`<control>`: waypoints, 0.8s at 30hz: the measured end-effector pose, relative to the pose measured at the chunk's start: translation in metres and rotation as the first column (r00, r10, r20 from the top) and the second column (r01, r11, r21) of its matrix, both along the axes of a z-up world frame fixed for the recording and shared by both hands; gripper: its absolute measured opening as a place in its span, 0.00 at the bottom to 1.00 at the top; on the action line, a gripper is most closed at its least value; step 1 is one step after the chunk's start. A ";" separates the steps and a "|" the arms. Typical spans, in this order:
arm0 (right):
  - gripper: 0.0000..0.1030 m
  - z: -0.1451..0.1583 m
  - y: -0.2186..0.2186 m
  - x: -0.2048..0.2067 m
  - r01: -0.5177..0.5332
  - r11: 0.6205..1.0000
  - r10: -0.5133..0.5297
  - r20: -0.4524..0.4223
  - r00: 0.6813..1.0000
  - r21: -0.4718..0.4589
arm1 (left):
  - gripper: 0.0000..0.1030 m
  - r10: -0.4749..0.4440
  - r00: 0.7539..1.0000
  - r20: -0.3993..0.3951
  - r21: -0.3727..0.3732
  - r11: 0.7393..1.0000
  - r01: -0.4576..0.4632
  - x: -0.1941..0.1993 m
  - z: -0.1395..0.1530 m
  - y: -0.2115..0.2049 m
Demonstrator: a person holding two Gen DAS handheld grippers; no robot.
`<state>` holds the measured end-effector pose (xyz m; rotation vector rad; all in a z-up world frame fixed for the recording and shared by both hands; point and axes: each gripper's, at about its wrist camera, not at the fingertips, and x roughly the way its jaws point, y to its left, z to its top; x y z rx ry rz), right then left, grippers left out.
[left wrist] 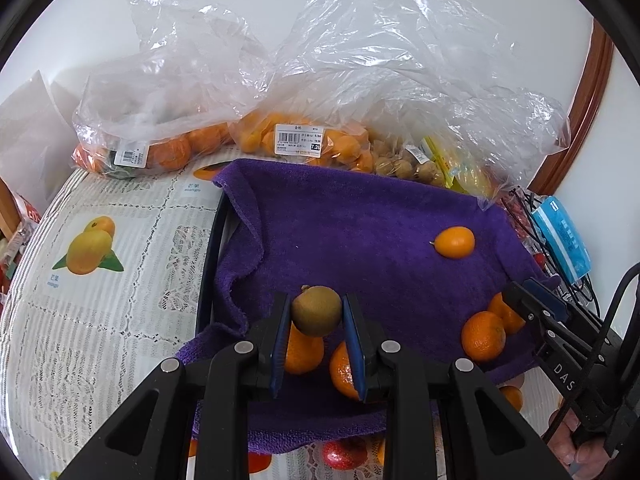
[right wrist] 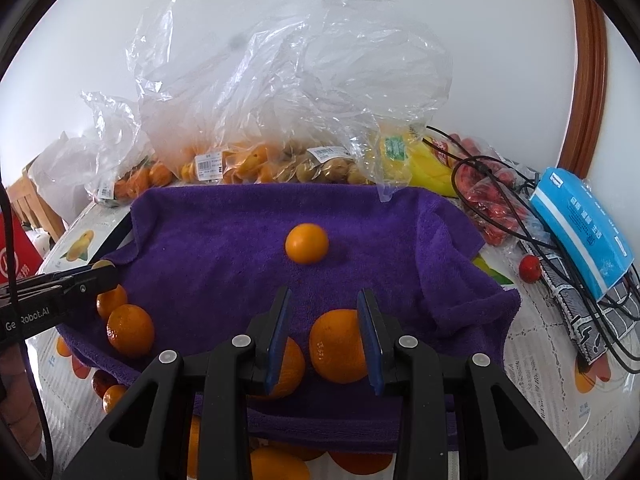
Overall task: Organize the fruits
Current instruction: 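Lower both fruits onto the towel and open both grippers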
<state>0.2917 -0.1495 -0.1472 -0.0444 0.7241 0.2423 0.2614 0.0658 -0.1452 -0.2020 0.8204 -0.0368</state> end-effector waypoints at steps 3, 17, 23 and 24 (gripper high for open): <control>0.33 0.001 0.001 -0.001 -0.001 1.000 0.001 0.000 1.000 -0.005 | 0.24 -0.008 1.000 -0.004 -0.008 1.000 0.008 0.000 -0.002 -0.002; 0.33 0.006 -0.005 -0.002 0.019 1.000 -0.019 0.008 1.000 0.006 | 0.24 -0.049 0.998 0.029 0.030 0.998 0.048 -0.003 -0.005 -0.019; 0.34 0.005 -0.004 -0.003 0.017 1.000 -0.017 0.006 1.000 0.004 | 0.24 -0.054 0.998 0.032 0.038 0.998 0.053 -0.003 -0.005 -0.020; 0.34 0.004 -0.003 -0.003 0.015 1.000 -0.015 0.003 1.000 0.001 | 0.24 -0.053 0.998 0.033 0.041 0.998 0.052 -0.003 -0.005 -0.021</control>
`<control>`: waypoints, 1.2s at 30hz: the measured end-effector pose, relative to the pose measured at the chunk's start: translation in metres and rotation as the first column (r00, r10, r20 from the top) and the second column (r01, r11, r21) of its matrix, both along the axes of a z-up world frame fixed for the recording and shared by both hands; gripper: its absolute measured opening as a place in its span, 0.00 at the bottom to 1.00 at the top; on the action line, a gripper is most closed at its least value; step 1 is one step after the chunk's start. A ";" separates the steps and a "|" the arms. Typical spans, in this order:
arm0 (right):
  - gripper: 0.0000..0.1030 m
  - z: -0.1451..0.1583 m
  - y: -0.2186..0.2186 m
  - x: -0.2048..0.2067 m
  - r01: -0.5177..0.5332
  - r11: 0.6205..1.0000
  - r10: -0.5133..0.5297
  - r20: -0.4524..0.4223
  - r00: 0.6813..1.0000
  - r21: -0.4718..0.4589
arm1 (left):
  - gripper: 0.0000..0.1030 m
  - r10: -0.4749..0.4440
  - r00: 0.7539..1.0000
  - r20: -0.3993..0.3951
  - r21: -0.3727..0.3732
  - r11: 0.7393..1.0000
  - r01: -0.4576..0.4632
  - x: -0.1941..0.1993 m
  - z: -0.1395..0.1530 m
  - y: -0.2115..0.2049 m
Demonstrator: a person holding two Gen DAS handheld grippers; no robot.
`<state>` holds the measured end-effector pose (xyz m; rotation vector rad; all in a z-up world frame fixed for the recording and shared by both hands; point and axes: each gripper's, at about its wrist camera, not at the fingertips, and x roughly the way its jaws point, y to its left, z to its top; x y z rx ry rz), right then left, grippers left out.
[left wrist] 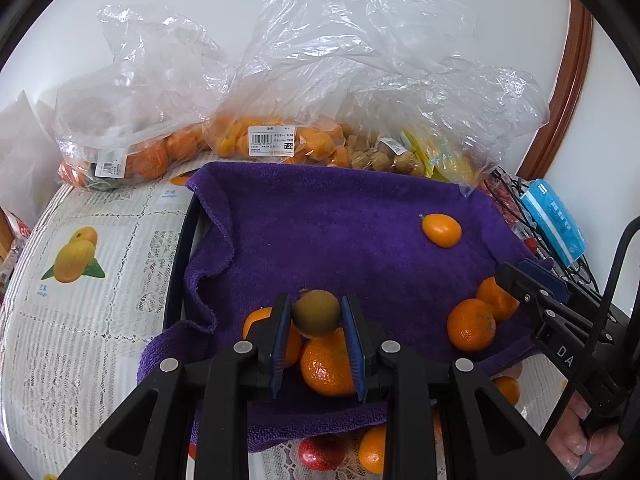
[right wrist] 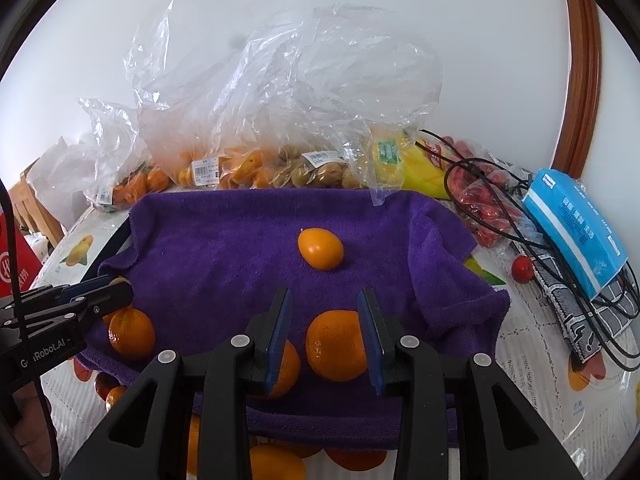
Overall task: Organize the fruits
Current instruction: 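Lower both fruits onto the towel and open both grippers, then withdraw both grippers and close the right gripper on a loose orange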
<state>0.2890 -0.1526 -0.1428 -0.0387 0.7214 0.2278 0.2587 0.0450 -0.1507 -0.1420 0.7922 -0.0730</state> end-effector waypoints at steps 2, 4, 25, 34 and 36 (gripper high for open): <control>0.34 0.000 0.000 0.000 -0.002 1.000 0.002 -0.001 1.000 -0.005 | 0.31 -0.002 1.000 0.001 0.000 1.000 0.002 0.000 0.000 0.000; 0.35 0.000 0.001 0.000 -0.004 1.000 0.004 0.005 1.000 -0.005 | 0.43 -0.001 1.000 0.004 0.012 1.000 0.001 -0.001 0.001 -0.002; 0.57 0.008 -0.008 -0.008 0.020 0.999 -0.021 0.029 0.999 0.048 | 0.49 0.046 0.999 0.024 -0.005 0.999 -0.046 -0.007 0.010 0.010; 0.58 0.007 -0.005 -0.028 0.046 0.999 -0.047 0.046 0.998 0.017 | 0.55 0.050 0.998 0.046 0.002 0.999 -0.051 -0.014 0.021 0.008; 0.58 0.008 -0.004 -0.035 0.054 0.999 -0.054 0.049 0.997 0.000 | 0.55 0.050 0.998 0.040 -0.001 0.999 -0.050 -0.016 0.022 0.008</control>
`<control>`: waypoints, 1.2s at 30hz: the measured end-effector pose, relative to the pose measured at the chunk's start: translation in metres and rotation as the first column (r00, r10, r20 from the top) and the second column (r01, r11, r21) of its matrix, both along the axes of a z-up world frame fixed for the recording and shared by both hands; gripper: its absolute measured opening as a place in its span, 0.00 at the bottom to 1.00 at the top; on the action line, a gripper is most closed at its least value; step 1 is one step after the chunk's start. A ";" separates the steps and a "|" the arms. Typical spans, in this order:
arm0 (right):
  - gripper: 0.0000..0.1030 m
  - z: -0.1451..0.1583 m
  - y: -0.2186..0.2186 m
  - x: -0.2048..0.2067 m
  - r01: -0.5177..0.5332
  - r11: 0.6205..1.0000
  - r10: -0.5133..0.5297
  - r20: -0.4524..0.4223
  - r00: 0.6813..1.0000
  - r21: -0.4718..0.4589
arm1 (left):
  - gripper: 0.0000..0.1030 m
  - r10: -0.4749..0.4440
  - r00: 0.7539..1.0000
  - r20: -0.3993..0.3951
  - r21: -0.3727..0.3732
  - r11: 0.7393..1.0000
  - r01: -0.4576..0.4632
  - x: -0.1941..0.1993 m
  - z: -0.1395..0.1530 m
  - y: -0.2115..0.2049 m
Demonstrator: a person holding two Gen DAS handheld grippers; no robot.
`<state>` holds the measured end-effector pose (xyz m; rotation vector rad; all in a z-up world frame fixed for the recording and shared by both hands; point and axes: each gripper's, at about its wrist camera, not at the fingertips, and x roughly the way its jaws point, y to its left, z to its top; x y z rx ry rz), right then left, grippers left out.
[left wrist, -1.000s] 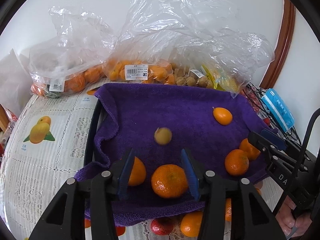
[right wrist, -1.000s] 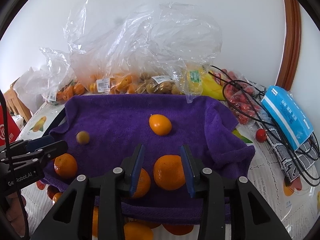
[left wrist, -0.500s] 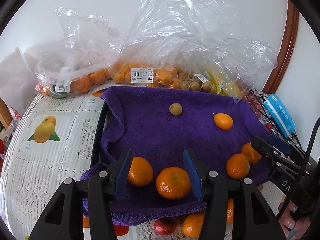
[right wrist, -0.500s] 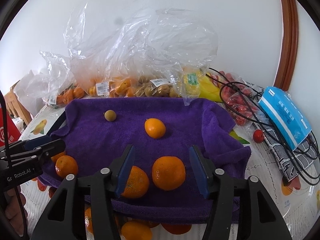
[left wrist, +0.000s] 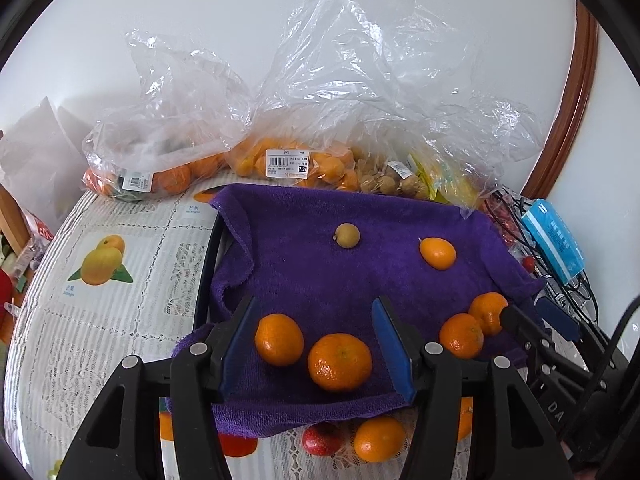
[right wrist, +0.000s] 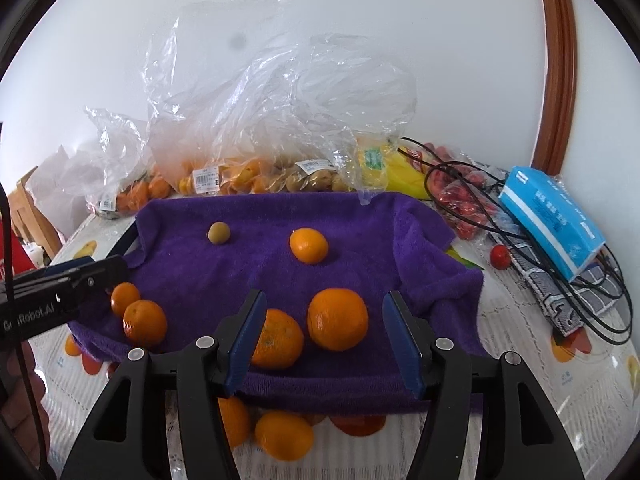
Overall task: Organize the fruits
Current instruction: 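Withdraw both grippers and close the right gripper on a loose orange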
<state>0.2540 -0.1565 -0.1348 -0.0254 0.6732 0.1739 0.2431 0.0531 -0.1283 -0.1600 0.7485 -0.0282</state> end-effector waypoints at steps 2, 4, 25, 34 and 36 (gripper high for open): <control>0.58 0.001 0.000 -0.007 0.000 1.000 0.000 -0.001 1.000 -0.003 | 0.56 -0.008 1.000 0.008 -0.001 1.000 0.008 -0.003 0.002 0.000; 0.59 0.001 0.000 -0.013 0.003 1.000 -0.003 -0.006 1.000 -0.002 | 0.57 -0.009 1.000 0.011 0.003 1.000 0.009 -0.006 0.003 0.001; 0.59 -0.013 0.013 -0.055 -0.010 0.999 0.013 -0.094 0.995 0.032 | 0.58 -0.021 1.000 -0.012 0.016 1.000 0.021 -0.049 -0.013 0.031; 0.59 -0.025 0.017 -0.057 -0.043 0.999 0.046 -0.128 0.991 0.032 | 0.58 0.000 1.000 -0.029 -0.017 1.000 0.000 -0.053 -0.020 0.045; 0.59 -0.024 0.019 -0.056 -0.042 0.999 0.044 -0.118 0.992 0.019 | 0.58 0.000 1.000 -0.031 -0.029 1.000 -0.001 -0.053 -0.021 0.046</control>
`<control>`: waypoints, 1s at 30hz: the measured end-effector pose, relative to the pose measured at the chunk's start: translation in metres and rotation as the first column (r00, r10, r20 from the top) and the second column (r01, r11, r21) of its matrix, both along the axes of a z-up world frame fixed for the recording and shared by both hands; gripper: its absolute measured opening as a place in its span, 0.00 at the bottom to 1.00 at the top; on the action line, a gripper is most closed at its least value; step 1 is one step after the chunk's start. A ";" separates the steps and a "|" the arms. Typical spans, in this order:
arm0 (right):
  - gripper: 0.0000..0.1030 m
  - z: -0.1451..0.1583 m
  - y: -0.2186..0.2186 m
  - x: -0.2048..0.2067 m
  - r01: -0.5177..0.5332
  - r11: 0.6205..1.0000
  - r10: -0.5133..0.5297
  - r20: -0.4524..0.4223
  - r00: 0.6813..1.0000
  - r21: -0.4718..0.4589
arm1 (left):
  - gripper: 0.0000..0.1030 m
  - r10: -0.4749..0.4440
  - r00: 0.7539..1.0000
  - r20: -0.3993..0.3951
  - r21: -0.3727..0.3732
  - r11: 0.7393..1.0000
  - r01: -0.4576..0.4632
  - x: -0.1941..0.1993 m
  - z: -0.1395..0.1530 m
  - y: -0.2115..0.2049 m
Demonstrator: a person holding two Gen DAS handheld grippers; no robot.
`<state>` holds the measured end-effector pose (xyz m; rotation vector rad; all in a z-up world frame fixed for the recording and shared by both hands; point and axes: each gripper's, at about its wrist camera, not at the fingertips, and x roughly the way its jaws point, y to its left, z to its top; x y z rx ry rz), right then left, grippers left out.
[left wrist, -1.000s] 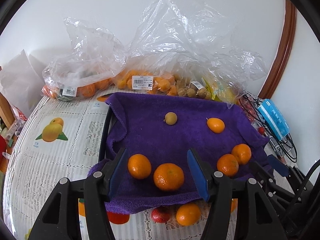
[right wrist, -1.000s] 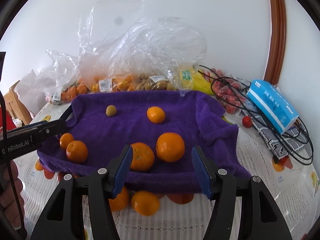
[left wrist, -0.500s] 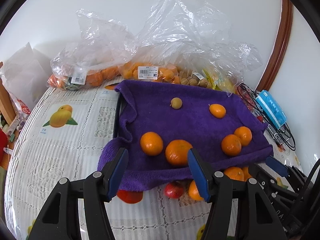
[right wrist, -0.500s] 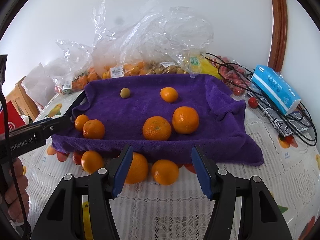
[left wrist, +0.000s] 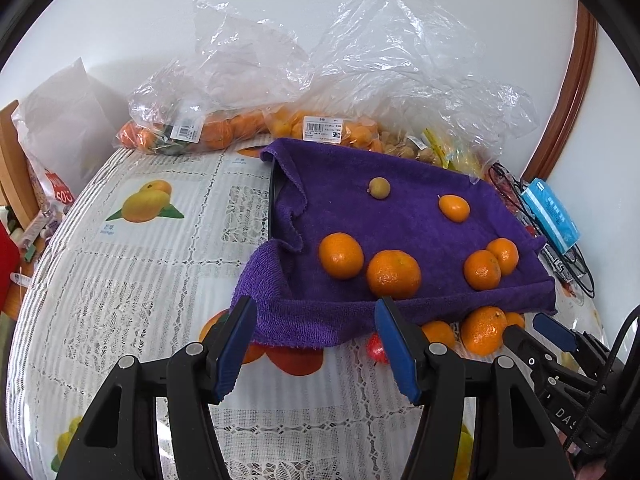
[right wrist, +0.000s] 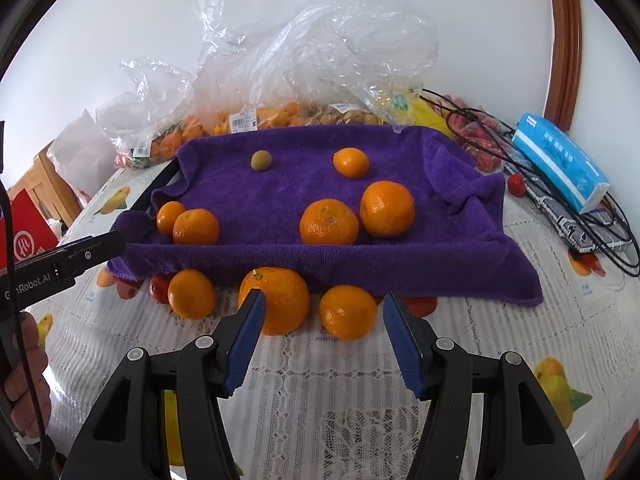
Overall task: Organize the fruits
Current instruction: 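Withdraw both grippers and close the right gripper on a loose orange, then close the left gripper on a small red fruit while the right holds its orange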
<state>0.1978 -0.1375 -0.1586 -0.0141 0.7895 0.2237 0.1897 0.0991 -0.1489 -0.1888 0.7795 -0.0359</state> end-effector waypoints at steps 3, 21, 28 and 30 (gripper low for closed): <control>0.59 0.000 -0.001 0.000 -0.004 1.000 0.004 0.002 1.000 -0.010 | 0.58 0.006 1.000 -0.005 0.006 1.000 -0.006 0.001 -0.002 0.001; 0.47 -0.021 -0.013 0.018 -0.017 1.000 0.016 -0.064 0.998 -0.024 | 0.58 0.096 0.995 -0.041 -0.077 0.992 -0.099 0.009 -0.013 0.028; 0.38 -0.027 -0.009 0.026 -0.032 0.999 0.030 -0.091 0.995 -0.029 | 0.58 0.057 0.998 -0.031 -0.054 0.997 -0.059 0.009 -0.013 0.018; 0.33 -0.027 -0.008 0.027 -0.031 0.999 0.029 -0.090 0.996 -0.030 | 0.58 0.035 0.999 -0.027 -0.048 0.998 -0.036 0.008 -0.012 0.015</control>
